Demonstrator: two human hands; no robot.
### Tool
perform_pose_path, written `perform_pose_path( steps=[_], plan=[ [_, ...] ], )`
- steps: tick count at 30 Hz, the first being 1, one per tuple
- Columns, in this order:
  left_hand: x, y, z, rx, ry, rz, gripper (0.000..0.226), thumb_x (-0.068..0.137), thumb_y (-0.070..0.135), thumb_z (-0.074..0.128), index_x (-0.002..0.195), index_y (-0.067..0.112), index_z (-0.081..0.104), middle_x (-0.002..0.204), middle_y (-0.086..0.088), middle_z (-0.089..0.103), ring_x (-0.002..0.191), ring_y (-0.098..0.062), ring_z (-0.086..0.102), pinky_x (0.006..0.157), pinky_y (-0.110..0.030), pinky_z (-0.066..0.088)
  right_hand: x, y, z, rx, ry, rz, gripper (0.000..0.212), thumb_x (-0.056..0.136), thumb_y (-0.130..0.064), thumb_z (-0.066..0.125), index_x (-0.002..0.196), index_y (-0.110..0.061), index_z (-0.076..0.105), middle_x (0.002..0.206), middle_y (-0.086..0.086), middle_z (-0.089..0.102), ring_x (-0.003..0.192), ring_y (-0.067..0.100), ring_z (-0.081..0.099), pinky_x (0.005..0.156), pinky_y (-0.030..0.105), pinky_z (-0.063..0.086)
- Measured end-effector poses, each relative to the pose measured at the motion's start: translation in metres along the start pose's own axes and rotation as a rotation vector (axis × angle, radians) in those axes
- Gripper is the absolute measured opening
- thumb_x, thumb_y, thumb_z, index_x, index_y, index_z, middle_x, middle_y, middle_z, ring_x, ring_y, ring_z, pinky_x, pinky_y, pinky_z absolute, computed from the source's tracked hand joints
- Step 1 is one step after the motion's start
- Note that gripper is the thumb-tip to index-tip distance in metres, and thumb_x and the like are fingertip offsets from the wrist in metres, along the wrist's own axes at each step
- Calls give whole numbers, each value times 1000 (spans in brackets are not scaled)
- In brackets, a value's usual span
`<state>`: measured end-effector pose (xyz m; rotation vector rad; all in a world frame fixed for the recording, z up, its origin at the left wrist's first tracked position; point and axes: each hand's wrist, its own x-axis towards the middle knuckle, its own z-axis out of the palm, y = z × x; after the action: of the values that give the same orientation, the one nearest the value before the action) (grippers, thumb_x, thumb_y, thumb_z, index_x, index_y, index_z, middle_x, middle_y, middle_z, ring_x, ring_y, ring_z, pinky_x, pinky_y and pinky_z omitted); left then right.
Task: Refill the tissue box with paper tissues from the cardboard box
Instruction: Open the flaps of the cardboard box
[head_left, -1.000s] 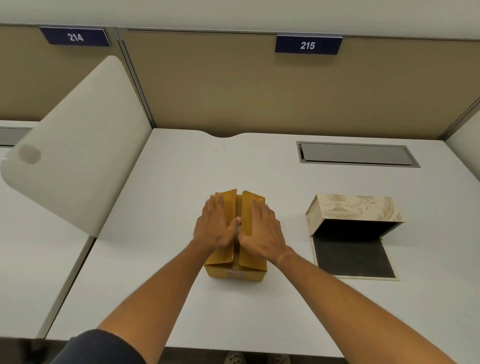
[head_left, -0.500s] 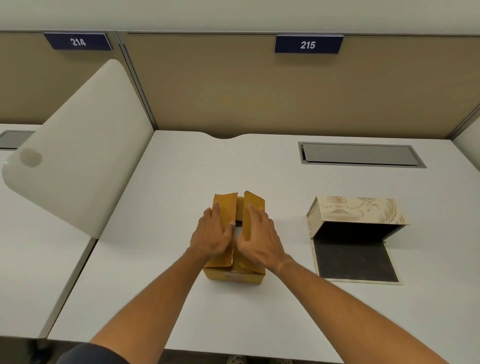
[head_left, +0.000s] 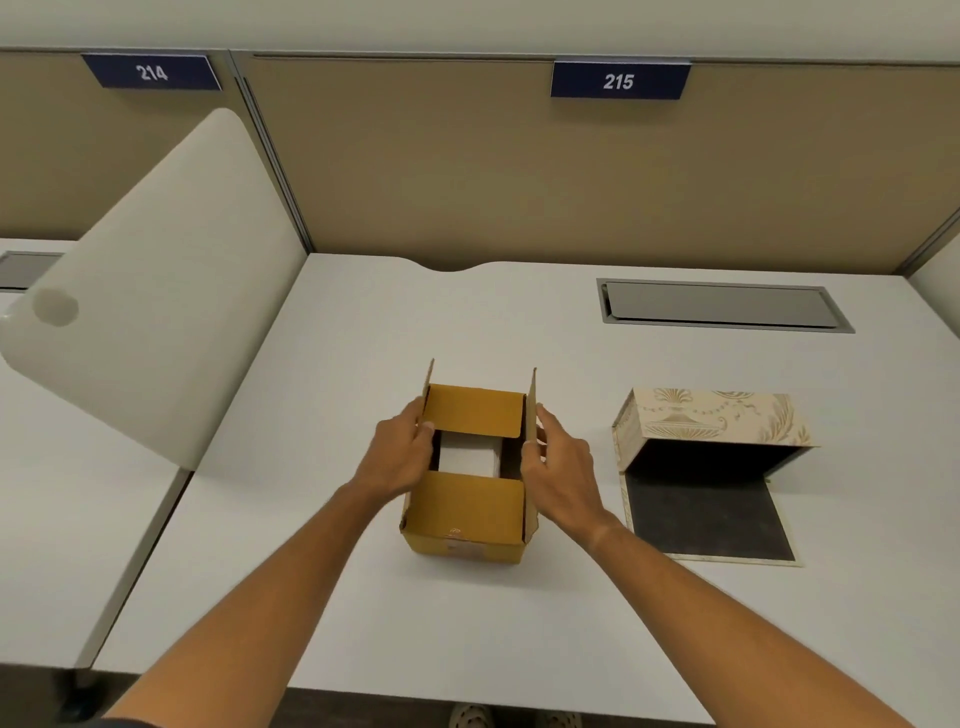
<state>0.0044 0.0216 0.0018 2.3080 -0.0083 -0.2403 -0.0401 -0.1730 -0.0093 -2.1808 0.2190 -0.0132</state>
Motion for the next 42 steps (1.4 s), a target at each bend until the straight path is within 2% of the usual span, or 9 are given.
perform_pose_path(
  steps=[3,5,9,16,26,31,33,36,42],
  plan=[
    [2,-17,-17,-117,47,-101,25,101,17,35,119,13,53,108,-6,58,95,-25,56,79,-39,48,4,12,-9,68,27,91,45,101,-18,40,145,-17,48,70,-2,64,63,10,57,65,28,49],
    [5,-34,-24,-172,69,-189,28,101,19,37,124,11,51,116,-9,57,100,-28,57,82,-41,50,8,22,-16,188,48,204,38,100,-14,41,133,-19,60,79,-2,67,65,10,58,60,24,48],
    [8,-64,-26,-214,77,-328,38,100,20,40,137,12,46,131,-11,55,112,-31,55,90,-45,49,9,41,-26,375,37,436,24,99,-13,46,97,-24,67,98,-1,69,83,12,62,72,31,54],
    [12,-81,7,-222,72,-492,45,102,20,31,145,14,39,147,-9,45,128,-34,47,107,-54,38,13,60,-3,400,-45,586,22,104,-18,41,101,-20,63,104,5,63,95,21,57,82,37,46],
    [9,-74,24,-281,52,-467,36,97,8,30,101,19,64,104,-8,66,99,-31,61,85,-43,50,17,69,13,585,-80,683,27,102,-11,41,105,-9,67,100,11,65,90,22,58,79,36,46],
    [4,-72,11,-111,126,-370,30,101,11,32,111,9,61,119,-18,63,101,-32,58,89,-43,45,19,60,-1,228,22,497,25,102,-18,47,90,-8,67,94,8,65,96,28,61,74,30,49],
    [1,-73,3,10,189,-304,37,102,12,34,133,-2,49,127,-20,60,111,-35,57,99,-44,43,22,53,-11,82,155,352,27,101,-17,52,116,-4,69,118,10,67,118,30,58,93,37,51],
    [-2,-71,-3,190,301,-55,32,99,10,38,126,-3,51,118,-21,62,108,-38,60,97,-48,48,34,40,-25,-99,252,56,34,99,-13,55,131,-4,62,135,12,62,128,28,55,107,35,40],
    [-15,-34,10,314,227,321,39,92,0,47,131,1,53,131,-17,59,123,-32,54,106,-42,41,61,6,-12,-391,-35,-366,36,100,-18,52,132,-4,61,137,12,62,129,25,56,111,34,38]
  ],
)
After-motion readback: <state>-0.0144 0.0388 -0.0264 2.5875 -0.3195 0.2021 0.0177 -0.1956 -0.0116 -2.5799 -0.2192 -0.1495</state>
